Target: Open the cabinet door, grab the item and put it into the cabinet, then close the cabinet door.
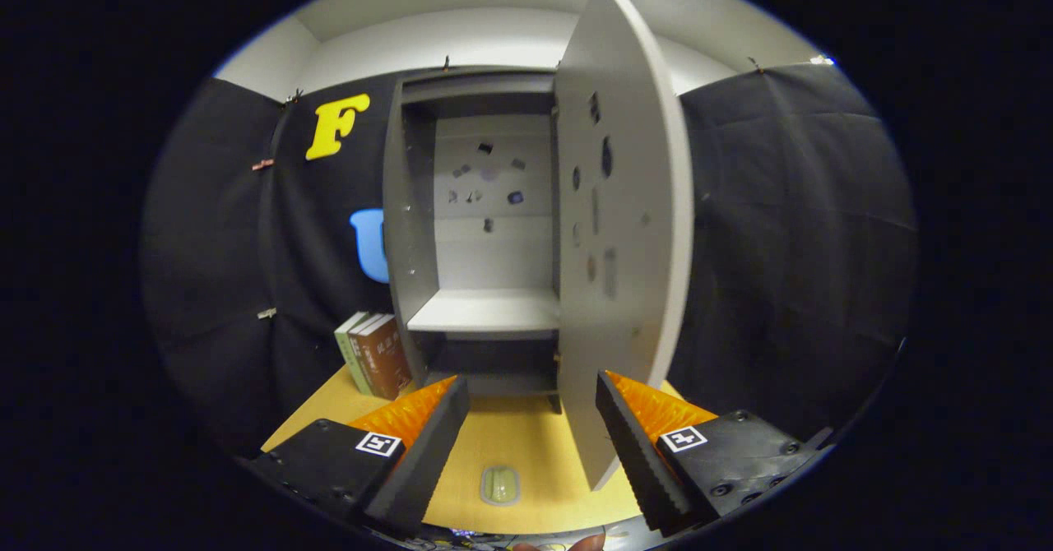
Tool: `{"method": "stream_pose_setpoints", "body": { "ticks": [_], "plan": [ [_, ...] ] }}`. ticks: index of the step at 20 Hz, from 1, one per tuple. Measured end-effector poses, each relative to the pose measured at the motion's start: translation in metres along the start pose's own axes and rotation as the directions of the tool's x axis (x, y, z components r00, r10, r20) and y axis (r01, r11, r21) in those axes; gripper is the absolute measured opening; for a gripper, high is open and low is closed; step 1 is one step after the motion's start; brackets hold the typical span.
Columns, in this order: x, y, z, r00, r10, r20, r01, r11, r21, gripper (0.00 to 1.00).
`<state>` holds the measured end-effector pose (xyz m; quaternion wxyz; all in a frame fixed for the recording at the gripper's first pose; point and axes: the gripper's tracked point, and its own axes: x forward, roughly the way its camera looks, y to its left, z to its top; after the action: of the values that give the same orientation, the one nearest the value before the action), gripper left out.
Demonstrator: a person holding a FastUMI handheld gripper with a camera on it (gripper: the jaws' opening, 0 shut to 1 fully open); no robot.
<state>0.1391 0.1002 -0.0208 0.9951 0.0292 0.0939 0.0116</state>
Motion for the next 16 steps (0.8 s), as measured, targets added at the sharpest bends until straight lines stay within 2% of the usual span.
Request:
{"method": "stream_pose_setpoints", "body": {
  "ticks": [3,8,12,16],
  "plan": [
    [-0.012,0.015,-0.036,0.987,0.059,-0.148,-0.056,0.998,0.026,0.98],
    [-0.018,0.016,-0.084,0.941,0.041,-0.335,-0.036,0.999,0.023,0.99],
    [-0.022,0.014,-0.112,0.901,0.026,-0.432,-0.016,1.000,0.027,0.99],
    [-0.027,0.012,-0.130,0.862,0.009,-0.506,0.002,1.000,0.022,0.88]
  ]
}}
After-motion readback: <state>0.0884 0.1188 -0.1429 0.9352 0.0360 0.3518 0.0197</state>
